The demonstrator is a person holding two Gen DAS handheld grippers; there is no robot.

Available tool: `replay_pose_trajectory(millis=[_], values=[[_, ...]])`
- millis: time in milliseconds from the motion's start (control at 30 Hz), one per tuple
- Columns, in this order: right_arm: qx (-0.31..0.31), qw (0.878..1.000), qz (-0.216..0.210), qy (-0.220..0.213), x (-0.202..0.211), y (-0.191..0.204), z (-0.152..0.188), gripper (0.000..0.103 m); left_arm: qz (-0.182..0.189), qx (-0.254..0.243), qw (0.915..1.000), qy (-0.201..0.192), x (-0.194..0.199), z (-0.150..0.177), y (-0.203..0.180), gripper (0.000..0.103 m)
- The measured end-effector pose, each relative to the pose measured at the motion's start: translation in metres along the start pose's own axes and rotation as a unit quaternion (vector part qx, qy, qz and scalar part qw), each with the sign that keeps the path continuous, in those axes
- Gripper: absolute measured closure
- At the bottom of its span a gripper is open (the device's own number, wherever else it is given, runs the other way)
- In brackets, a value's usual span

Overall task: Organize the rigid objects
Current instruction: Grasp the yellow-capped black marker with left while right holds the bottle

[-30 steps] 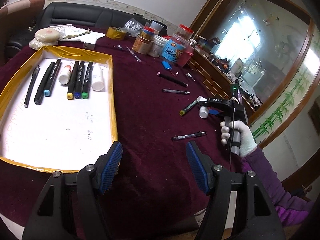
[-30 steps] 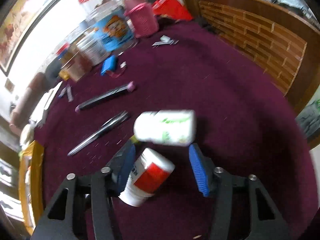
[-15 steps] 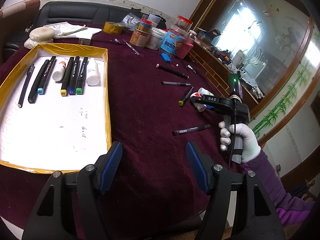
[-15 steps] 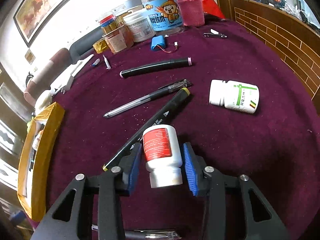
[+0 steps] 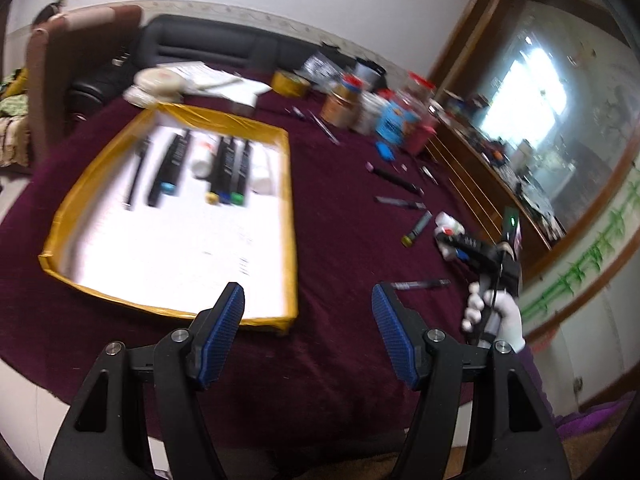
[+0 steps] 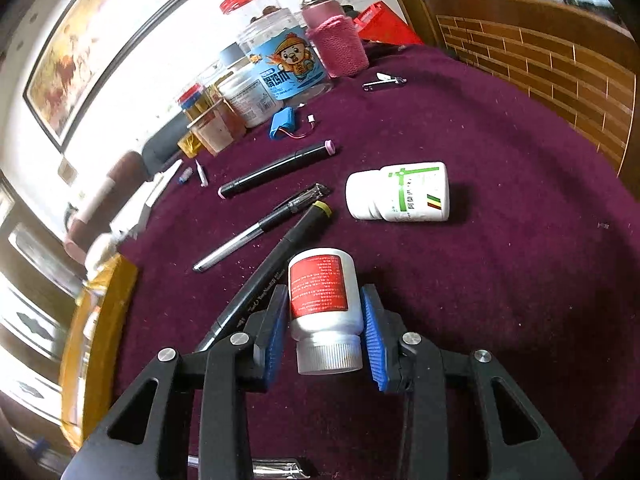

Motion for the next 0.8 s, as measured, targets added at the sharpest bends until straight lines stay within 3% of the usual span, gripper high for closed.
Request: replay_pose_trajectory(millis=[233,333,433,500,533,567,600,667,800], values=[[0.0,1.0,0.013,-0.006,0.002,-0.001,0.003,0.071,-0.021,0.03,0.999,-0.027,0.017,-0.003,0.024,0.037],[-0.001,1.0,0.014,-0.006,0.001,-0.002,0.002,0.071,-0.045,0.019,0.9967,-0.065,0.035,0.0,0.026,0.037],[-0.001,1.0,0.016,-0.006,0.001,-0.001,0.002,0.071,-0.097,-0.001,0.9855,-0.14,0.064,0.002,0.022,0.032],[-0.003,1.0,0.017,-0.007,0.001,-0.002,0.002,0.071,-0.132,-0.008,0.969,-0.209,0.087,0.007,0.019,0.0],[-0.003,1.0,0.017,-0.007,0.001,-0.002,0.002,0.071,-0.137,-0.002,0.9591,-0.248,0.099,0.011,0.021,0.0],[-0.003,1.0,0.017,-0.007,0.001,-0.001,0.002,0.071,-0.124,0.001,0.9585,-0.257,0.101,0.011,0.024,0.0],[-0.003,1.0,0.018,-0.007,0.001,-0.002,0.002,0.071,-0.109,0.001,0.9632,-0.246,0.099,0.01,0.028,0.0],[-0.003,1.0,0.018,-0.007,0.001,-0.001,0.002,0.071,-0.078,0.018,0.9822,-0.17,0.077,0.002,0.038,0.0],[-0.008,1.0,0.01,-0.008,0.001,-0.003,0.002,0.071,-0.109,0.014,0.9821,-0.153,0.063,0.003,0.034,0.0]])
Point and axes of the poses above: each gripper's, at about its wrist camera, not at the fingertips, and x roughly against the way its jaws point, y to its left, z to its underside, the point moved 2 cm from there along -x, roughly the way its jaws point, and after that the axes turned 9 degrees about y, right-handed, at the moved point
